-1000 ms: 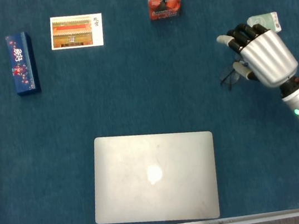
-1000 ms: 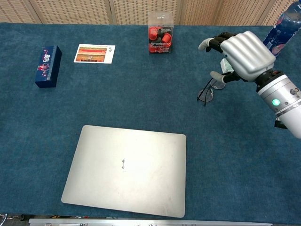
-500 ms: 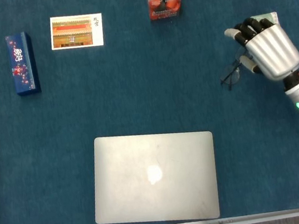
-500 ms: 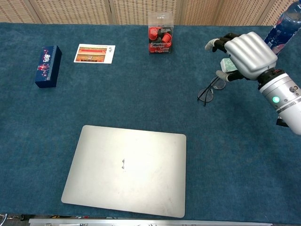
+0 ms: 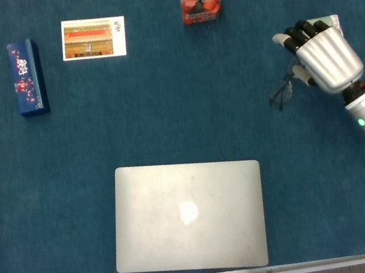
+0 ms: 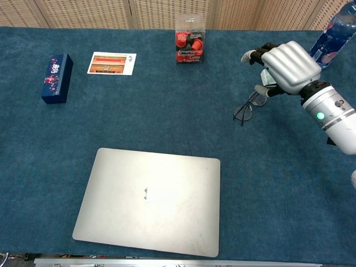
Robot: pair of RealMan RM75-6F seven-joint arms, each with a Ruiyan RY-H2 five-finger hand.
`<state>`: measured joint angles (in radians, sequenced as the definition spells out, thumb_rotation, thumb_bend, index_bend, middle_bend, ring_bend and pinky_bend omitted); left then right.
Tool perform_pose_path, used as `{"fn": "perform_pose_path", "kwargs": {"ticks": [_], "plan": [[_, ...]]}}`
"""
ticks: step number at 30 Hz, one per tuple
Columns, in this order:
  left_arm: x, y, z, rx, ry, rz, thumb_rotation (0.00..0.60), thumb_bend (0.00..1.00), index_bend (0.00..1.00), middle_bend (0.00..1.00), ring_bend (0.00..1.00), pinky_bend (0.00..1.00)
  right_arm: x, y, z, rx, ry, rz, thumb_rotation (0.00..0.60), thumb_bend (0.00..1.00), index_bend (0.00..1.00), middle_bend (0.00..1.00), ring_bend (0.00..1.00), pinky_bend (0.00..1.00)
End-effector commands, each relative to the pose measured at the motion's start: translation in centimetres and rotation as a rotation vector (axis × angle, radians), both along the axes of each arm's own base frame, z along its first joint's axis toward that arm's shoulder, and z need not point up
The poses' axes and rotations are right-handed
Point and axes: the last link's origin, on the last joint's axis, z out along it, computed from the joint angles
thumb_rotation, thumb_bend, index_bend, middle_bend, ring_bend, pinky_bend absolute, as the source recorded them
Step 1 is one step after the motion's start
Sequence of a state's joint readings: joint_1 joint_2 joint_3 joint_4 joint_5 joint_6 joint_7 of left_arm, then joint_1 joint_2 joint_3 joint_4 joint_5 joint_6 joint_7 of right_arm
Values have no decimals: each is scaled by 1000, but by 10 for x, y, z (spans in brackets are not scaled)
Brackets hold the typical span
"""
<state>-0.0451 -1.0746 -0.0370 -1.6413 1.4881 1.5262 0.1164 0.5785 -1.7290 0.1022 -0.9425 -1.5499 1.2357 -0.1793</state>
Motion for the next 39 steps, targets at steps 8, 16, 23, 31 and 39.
{"fn": "perform_pose_path", "kwargs": {"ticks": [8,16,23,31,39], "plan": [[-1,-1,0,1,0,1,600,93,544,482,401,480,-9,-6,-5,2,35,-15,600,211,307,377,293,469],[-3,-2,1,3,-1,8,600,93,544,482,401,480,-18,-10,-9,2,60,-39,600,211,308,377,293,469],[-4,-3,0,3,-4,11,600,93,544,482,401,480,-24,-12,-15,7,78,-59,600,211,307,377,293,469],[-5,-4,1,5,-5,12,600,93,544,482,401,480,-28,-14,-20,9,91,-70,600,211,308,377,293,469],[-6,-4,0,2,-6,16,600,93,544,482,401,480,-29,-16,-22,7,93,-78,600,211,308,377,293,469]]}}
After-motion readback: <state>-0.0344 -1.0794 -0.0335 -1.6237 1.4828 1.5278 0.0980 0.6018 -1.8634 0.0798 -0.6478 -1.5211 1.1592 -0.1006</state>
